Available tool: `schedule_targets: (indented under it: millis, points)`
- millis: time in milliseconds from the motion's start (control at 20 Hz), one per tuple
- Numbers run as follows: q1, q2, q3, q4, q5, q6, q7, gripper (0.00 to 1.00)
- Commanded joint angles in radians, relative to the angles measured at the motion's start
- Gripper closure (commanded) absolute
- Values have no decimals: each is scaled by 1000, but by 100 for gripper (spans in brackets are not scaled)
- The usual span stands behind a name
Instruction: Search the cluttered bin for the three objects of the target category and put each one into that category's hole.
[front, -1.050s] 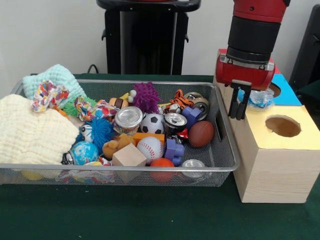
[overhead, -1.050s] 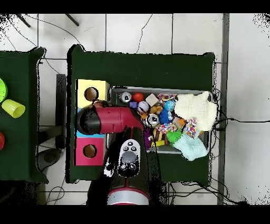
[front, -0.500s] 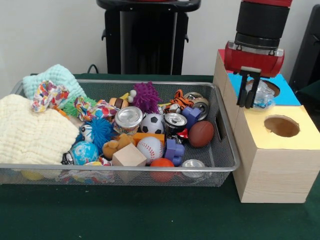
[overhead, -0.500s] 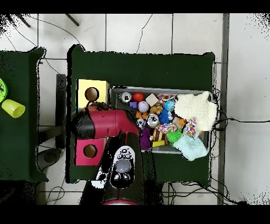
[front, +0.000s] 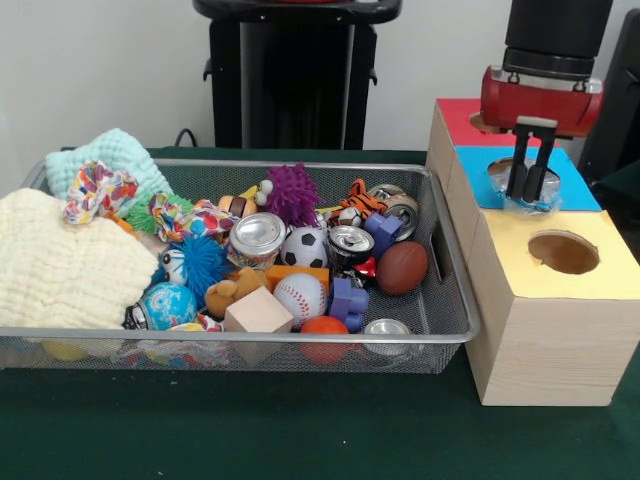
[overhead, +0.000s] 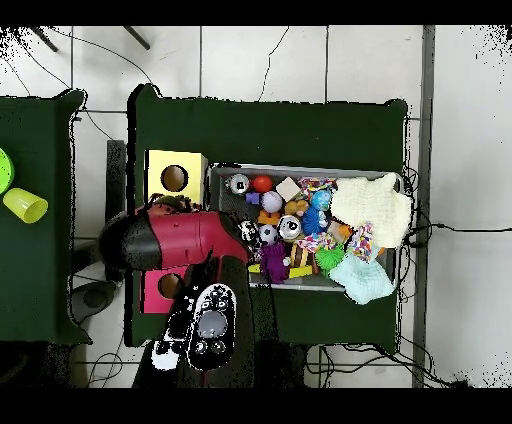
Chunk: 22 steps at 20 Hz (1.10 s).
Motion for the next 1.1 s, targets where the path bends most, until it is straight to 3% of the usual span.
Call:
schedule_targets:
  millis: [50,650,1100]
  points:
    - [-8,36,48,49,3,70,96,100]
    - [-44,57,82,54,2,59,63,100]
    - [-61,46,121,104,0,20,60,100]
